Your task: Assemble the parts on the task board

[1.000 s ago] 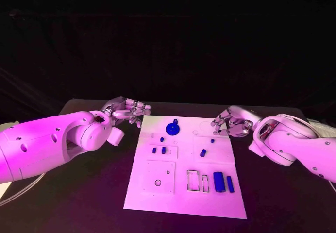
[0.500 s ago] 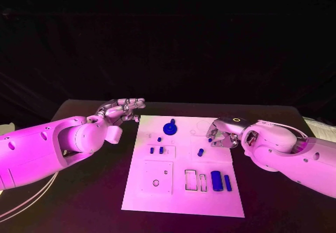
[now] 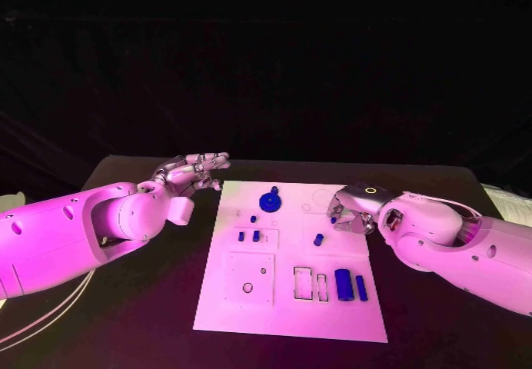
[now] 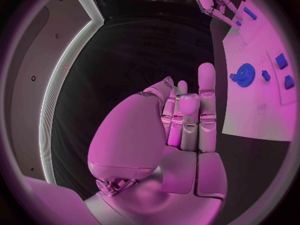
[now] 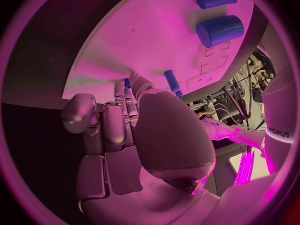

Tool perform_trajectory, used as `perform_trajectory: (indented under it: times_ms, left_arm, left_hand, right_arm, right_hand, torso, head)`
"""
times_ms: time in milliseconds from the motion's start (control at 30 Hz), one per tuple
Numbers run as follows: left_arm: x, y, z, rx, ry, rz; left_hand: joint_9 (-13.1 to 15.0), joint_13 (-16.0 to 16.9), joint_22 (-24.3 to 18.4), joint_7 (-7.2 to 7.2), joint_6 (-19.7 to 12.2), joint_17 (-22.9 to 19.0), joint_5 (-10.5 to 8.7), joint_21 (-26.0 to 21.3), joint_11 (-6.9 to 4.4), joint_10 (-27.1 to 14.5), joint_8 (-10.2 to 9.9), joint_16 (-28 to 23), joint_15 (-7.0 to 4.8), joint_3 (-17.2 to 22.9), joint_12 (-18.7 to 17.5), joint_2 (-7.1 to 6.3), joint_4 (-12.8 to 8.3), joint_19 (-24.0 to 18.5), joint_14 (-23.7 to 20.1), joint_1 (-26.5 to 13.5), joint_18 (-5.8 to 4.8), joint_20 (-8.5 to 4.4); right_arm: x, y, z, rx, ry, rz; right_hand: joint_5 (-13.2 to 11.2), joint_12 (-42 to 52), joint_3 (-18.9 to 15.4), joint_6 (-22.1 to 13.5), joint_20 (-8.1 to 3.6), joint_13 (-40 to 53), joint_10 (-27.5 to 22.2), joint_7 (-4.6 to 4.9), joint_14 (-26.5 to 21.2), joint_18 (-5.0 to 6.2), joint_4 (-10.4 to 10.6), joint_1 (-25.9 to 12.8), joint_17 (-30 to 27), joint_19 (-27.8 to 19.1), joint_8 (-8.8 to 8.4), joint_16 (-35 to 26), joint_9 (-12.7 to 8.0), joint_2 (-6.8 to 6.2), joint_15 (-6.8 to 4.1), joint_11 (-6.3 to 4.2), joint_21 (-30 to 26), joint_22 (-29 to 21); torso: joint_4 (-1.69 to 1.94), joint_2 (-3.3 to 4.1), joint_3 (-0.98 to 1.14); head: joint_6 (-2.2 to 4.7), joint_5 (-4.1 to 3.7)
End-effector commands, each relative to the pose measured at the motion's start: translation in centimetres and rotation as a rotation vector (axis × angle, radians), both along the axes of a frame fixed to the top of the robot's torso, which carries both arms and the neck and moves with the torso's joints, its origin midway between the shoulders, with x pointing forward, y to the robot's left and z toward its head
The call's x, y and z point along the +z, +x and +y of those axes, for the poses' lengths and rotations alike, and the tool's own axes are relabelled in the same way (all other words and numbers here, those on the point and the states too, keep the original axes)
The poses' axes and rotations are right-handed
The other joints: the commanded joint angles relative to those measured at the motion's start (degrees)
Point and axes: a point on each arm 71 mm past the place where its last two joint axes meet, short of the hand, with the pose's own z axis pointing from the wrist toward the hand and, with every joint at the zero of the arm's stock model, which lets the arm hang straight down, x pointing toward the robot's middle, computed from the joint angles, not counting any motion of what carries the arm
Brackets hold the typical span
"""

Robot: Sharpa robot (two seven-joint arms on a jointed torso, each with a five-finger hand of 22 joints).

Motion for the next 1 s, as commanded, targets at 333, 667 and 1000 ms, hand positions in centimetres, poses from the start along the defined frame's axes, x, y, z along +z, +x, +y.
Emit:
perform_trajectory:
  times_ms: [333, 667, 1000]
  left_arm:
    - [0.1, -0.1, -0.2, -0.008, -0.014, -0.003]
    - [0.1, -0.1, -0.2, -0.011, -0.006, -0.003]
    - [0.1, -0.1, -0.1, -0.011, 0.000, -0.001]
  left_hand:
    - [-0.1, 0.1, -0.2, 0.21, -0.4, -0.3, 0.30, -0.6, 0.28, -0.8, 0.0, -0.4, 0.23, 0.5, 0.3, 0.07, 0.2, -0.5, -0.6, -1.0, 0.56, 0.10]
    - [-0.1, 0.1, -0.3, 0.27, -0.6, -0.7, 0.35, -0.8, 0.33, -1.2, 0.0, -0.4, 0.29, 0.9, 0.6, -0.03, 0.0, -0.5, -0.8, -1.1, 0.56, 0.15]
    - [-0.1, 0.1, -0.4, 0.34, -0.7, -1.0, 0.34, -0.9, 0.41, -1.5, 0.0, -0.5, 0.34, 1.2, 0.8, 0.05, -0.2, -0.5, -1.0, -1.2, 0.55, 0.19]
  right_arm:
    - [-0.7, 0.3, 0.1, 0.005, -0.039, 0.031]
    - [-1.1, 0.1, 0.4, 0.017, -0.042, 0.062]
    - [-1.2, 0.0, 0.4, 0.013, -0.036, 0.071]
  right_hand:
    - [-1.9, -0.4, 7.6, 2.6, -0.94, -2.8, 2.3, -0.48, 2.8, 0.41, -1.2, 1.1, 0.0, 0.6, 0.12, -0.1, 0.3, 1.89, -1.12, -0.44, -0.3, 0.2]
    - [-2.0, -0.9, 9.7, 3.0, -1.41, -3.9, 2.9, -0.80, 2.9, 0.35, -2.0, -0.2, -0.1, 0.7, 0.03, -0.2, 0.4, 1.02, -1.55, -0.72, -0.3, 0.3]
    - [-2.1, -1.5, 10.4, 2.4, -1.54, -4.6, 2.4, -0.66, 2.8, 0.37, -2.6, -1.4, -0.4, 0.7, -0.41, -0.4, 0.2, -0.86, -1.58, -0.55, -0.6, 0.0]
  torso:
    - [0.00, -0.03, 0.04]
    - [0.00, -0.03, 0.00]
    - [0.03, -0.07, -0.02]
  head:
    - [-0.12, 0.03]
    - [-0.35, 0.03]
    - [-0.60, -0.01]
